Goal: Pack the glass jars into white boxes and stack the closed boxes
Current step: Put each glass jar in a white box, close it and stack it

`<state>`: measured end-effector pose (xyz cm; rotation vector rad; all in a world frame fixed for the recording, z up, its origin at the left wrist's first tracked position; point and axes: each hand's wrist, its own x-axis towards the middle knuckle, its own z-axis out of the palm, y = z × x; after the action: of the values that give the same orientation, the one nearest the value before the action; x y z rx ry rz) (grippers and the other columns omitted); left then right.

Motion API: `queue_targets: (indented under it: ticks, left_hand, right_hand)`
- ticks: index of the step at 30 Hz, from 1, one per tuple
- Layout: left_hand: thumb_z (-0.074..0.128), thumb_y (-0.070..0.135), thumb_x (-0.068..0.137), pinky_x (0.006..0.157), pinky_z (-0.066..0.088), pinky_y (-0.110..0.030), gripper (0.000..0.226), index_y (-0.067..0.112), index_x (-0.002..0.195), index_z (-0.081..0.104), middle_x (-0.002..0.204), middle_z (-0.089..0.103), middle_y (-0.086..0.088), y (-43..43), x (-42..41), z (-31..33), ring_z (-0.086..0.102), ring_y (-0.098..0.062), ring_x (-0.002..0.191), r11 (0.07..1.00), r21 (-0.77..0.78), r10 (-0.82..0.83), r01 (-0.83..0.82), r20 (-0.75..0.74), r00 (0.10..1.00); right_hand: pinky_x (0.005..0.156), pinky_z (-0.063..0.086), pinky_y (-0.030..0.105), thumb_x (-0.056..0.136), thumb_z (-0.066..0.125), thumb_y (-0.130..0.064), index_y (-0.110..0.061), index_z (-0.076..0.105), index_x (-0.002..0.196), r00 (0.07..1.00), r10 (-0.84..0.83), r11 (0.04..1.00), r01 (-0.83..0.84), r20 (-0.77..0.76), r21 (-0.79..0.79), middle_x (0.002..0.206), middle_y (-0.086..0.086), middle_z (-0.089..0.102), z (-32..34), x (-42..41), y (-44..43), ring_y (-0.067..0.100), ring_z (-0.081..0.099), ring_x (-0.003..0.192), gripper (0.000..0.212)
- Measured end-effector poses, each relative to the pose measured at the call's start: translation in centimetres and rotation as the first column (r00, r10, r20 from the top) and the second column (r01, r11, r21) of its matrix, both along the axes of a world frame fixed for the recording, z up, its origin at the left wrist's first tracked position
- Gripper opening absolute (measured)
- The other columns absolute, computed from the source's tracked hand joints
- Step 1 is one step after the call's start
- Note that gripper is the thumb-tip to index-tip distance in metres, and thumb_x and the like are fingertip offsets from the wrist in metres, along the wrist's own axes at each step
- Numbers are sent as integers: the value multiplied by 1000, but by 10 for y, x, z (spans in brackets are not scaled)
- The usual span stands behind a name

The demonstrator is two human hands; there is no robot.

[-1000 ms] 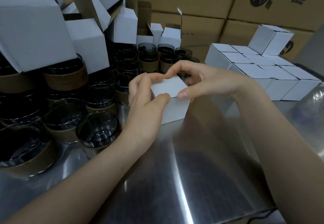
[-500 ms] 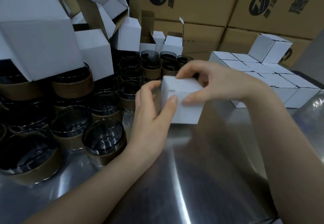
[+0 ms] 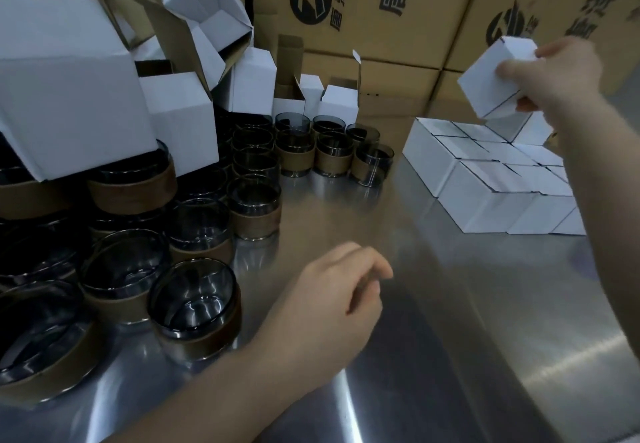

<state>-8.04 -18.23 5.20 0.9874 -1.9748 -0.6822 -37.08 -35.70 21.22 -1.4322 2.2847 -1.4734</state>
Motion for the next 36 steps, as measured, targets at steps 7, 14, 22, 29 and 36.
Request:
queue_targets:
  ticks: [7, 14, 22, 29, 36]
  left_hand:
    - [48, 21, 87, 73, 45, -31, 16, 25, 95, 62, 88, 54, 13, 0, 1, 0, 56, -9, 81, 998, -63, -19, 22, 52, 998]
    - [49, 20, 88, 74, 38, -13, 18, 23, 98, 64, 93, 57, 12, 0, 2, 3, 50, 0, 80, 996, -82, -40, 47, 85, 996]
    - [50, 19, 87, 73, 38, -15, 16, 23, 97, 63, 91, 57, 11, -1, 1, 1, 48, 0, 77, 996, -78, -34, 42, 103, 994]
    - [50, 20, 88, 74, 36, -13, 17, 23, 98, 63, 92, 57, 13, -1, 1, 2, 51, -1, 80, 996, -74, -39, 48, 111, 993]
    - [50, 18, 88, 68, 30, -6, 16, 24, 95, 64, 88, 56, 13, -2, 2, 2, 44, 7, 73, 996, -73, -36, 43, 94, 995]
  right_hand:
    - [50, 37, 25, 78, 71, -35, -5, 59, 94, 959, -28, 976, 88, -283, 200, 93, 16, 59, -16, -13, -43, 28, 59, 77, 36]
    - [46, 22, 26, 81, 70, -32, -9, 34, 62, 916, -106, 962, 192, -388, 193, 80, 10, 40, -36, -25, -63, 22, 34, 55, 47]
    - [69, 41, 36, 89, 66, -28, 2, 52, 92, 859, -126, 947, 253, -497, 198, 121, 24, 49, -40, -24, -71, 34, 48, 80, 34]
    - [76, 42, 42, 93, 56, -26, 6, 60, 105, 791, -137, 970, 229, -597, 80, 131, 25, 42, -41, 14, -64, 44, 56, 93, 34]
    - [90, 44, 28, 91, 51, -16, -12, 63, 126, 784, 435, 898, -416, -442, 145, 126, 7, 63, -51, 108, -65, 23, 58, 115, 37]
